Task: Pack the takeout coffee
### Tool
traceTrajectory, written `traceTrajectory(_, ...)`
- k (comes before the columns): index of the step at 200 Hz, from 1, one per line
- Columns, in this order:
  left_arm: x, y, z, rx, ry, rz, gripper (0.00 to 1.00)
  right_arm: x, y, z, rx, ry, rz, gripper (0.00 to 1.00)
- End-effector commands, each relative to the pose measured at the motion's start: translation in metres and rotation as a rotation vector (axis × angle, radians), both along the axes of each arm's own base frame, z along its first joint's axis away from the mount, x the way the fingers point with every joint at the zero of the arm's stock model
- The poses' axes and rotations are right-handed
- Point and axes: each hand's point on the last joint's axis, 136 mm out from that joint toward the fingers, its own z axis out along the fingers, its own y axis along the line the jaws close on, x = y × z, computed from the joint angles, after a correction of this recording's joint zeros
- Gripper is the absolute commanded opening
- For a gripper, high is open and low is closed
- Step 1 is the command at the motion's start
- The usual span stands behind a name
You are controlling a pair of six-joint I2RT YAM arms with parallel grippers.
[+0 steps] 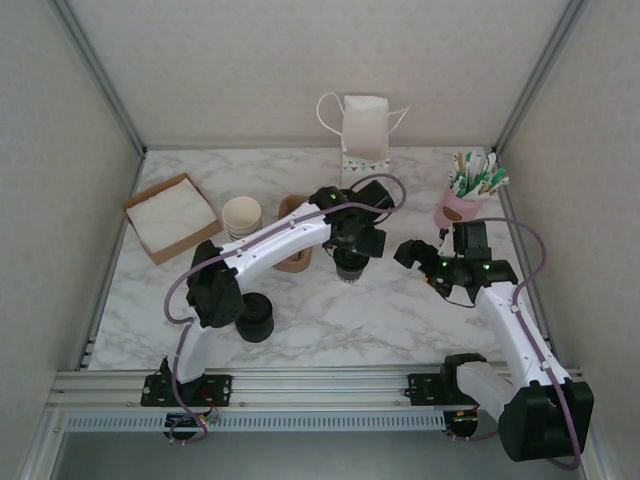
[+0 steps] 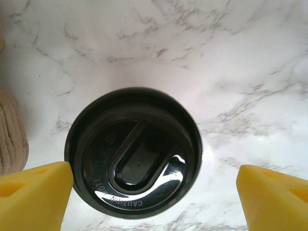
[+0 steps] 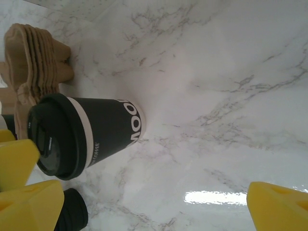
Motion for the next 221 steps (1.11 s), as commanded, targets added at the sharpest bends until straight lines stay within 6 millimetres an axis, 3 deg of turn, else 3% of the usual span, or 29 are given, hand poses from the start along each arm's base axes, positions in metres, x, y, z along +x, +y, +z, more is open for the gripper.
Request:
traceTrajectory(1,0.006,0.006,0.036,-0.104,-0.046,-0.004,0.86,0.009,0.007,0.018,0.034,-0.035,0.038,0.95)
traceTrajectory(19,0.010,0.014,0.040,-0.143,-0.048,0.005,0.79,0.016,0.013,0.027,0.066,-0.054,0.058,0.87)
traceTrajectory(37,0.012,0.024,0.040,-0.198,-0.040,0.017,0.64,0.025,0.022,0.039,0.112,-0.076,0.085,0.70)
traceTrajectory(57,0.014,0.035,0.037,-0.275,-0.024,0.030,0.54,0.037,0.029,0.048,0.156,-0.091,0.103,0.44)
traceTrajectory(103,0.008,0.052,0.025,-0.413,0.014,0.034,0.44,0.061,0.047,0.050,0.255,-0.079,0.160,0.00)
traceTrajectory(150,0.003,0.066,-0.001,-0.455,0.049,0.061,0.28,0.074,0.059,0.042,0.291,-0.045,0.201,0.00)
traceTrajectory(221,0.003,0.073,-0.021,-0.424,0.068,0.077,0.21,0.073,0.083,0.014,0.279,0.050,0.265,0.00)
